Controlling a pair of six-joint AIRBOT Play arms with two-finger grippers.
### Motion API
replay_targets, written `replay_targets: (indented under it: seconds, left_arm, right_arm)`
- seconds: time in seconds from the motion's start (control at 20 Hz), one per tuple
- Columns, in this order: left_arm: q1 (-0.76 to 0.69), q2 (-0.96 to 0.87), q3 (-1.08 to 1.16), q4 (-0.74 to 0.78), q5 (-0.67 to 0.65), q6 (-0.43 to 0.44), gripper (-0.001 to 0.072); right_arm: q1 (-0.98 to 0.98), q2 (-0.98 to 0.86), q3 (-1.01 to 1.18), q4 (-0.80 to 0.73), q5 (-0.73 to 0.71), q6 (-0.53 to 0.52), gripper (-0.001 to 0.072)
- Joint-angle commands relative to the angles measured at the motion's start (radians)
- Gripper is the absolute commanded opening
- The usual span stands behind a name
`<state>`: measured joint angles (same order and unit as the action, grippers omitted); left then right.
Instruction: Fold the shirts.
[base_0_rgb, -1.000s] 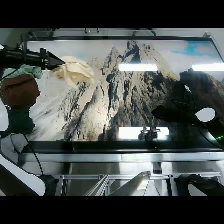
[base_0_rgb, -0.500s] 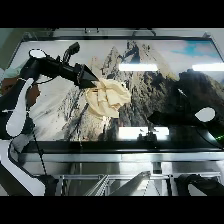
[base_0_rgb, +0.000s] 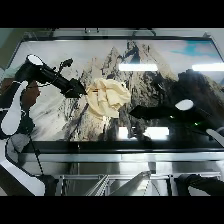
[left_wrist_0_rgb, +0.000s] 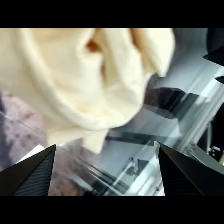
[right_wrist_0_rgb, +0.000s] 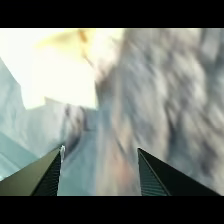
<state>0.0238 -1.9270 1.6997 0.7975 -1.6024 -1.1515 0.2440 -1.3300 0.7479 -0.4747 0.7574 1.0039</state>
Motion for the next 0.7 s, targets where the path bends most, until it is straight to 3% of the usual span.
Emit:
replay_targets:
  seconds: [0.0, 0.25, 0.35, 0.5, 0.55, 0.6, 0.65]
  left_arm:
    - [0.009, 0.0, -0.096, 0.039, 0.124, 0.038, 0.0716]
    - [-0.037, 0.0, -0.195, -0.139, 0.306, 0.163, 0.0708]
    - [-0.066, -0.005, -0.193, -0.157, 0.33, 0.18, 0.0702]
    - [-0.098, -0.027, -0.193, -0.17, 0.322, 0.185, 0.0697]
    - [-0.106, -0.034, -0.193, -0.171, 0.314, 0.183, 0.0626]
    - [-0.108, -0.035, -0.193, -0.172, 0.304, 0.184, 0.0417]
    - [-0.107, -0.035, -0.192, -0.177, 0.289, 0.184, 0.0326]
  right_arm:
    - [0.079, -0.218, 0.212, 0.076, -0.014, -0.066, 0.0518]
    - [0.096, -0.432, 0.482, 0.082, 0.063, -0.045, 0.0516]
    - [0.096, -0.481, 0.532, 0.119, 0.085, -0.046, 0.0454]
    - [0.095, -0.508, 0.544, 0.147, 0.093, -0.047, 0.0442]
    - [0.094, -0.509, 0.544, 0.156, 0.105, -0.047, 0.0341]
    - [0.093, -0.509, 0.544, 0.169, 0.126, -0.047, 0.0318]
    - [0.092, -0.507, 0.545, 0.177, 0.163, -0.047, 0.0322]
